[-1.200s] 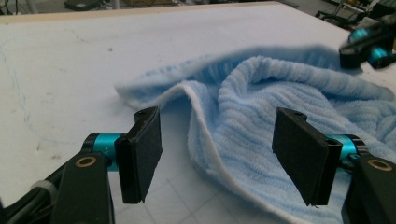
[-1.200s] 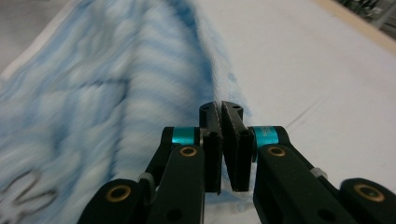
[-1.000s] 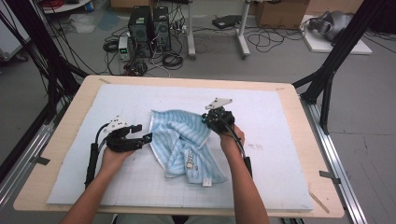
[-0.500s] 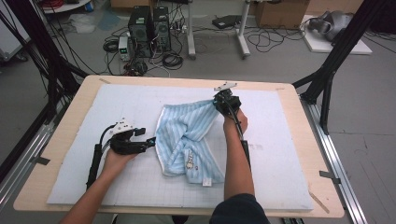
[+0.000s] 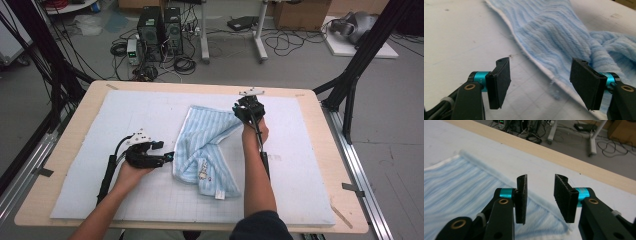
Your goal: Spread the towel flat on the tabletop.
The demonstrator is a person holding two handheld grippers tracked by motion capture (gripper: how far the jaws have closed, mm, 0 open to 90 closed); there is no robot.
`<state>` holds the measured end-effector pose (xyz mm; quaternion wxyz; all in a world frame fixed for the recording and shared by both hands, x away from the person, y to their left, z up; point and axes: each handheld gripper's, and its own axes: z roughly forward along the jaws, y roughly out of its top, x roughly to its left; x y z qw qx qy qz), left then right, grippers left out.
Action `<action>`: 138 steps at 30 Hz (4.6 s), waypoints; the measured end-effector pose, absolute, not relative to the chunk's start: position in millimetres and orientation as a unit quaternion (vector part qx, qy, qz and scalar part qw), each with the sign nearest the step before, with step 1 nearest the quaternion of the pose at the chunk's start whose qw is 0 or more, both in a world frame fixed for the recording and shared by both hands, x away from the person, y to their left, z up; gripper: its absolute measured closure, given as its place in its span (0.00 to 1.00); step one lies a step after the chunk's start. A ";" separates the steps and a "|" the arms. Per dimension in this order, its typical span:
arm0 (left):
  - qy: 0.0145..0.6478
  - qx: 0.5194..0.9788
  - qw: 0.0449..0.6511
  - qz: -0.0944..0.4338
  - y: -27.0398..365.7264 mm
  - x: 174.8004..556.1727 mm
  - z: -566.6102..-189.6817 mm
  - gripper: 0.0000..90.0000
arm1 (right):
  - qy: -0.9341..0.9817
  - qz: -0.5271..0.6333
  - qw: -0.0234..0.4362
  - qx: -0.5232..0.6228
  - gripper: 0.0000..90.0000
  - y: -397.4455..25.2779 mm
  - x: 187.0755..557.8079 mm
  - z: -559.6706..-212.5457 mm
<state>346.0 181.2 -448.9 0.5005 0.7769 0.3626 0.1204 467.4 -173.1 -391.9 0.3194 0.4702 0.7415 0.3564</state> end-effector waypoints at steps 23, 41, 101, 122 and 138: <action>0.362 0.814 0.433 0.138 161.5 351.2 -450.3 0.97 | 0.800 0.420 0.187 0.385 0.64 -180.9 340.3 -432.1; 0.394 0.777 0.468 0.148 193.2 345.4 -442.6 0.98 | 0.857 0.364 0.147 0.333 0.96 -144.9 319.6 -443.4; 0.416 0.756 0.496 0.100 172.8 367.2 -439.9 0.96 | 0.835 0.391 0.162 0.350 0.93 -158.2 354.8 -427.5; 0.396 0.726 0.543 0.147 132.2 410.9 -431.7 0.95 | 0.780 0.362 0.255 0.443 0.93 -180.6 412.8 -422.9; 0.392 0.724 0.553 0.127 147.9 390.5 -429.3 0.46 | 0.769 0.398 0.227 0.446 0.62 -195.0 389.9 -411.0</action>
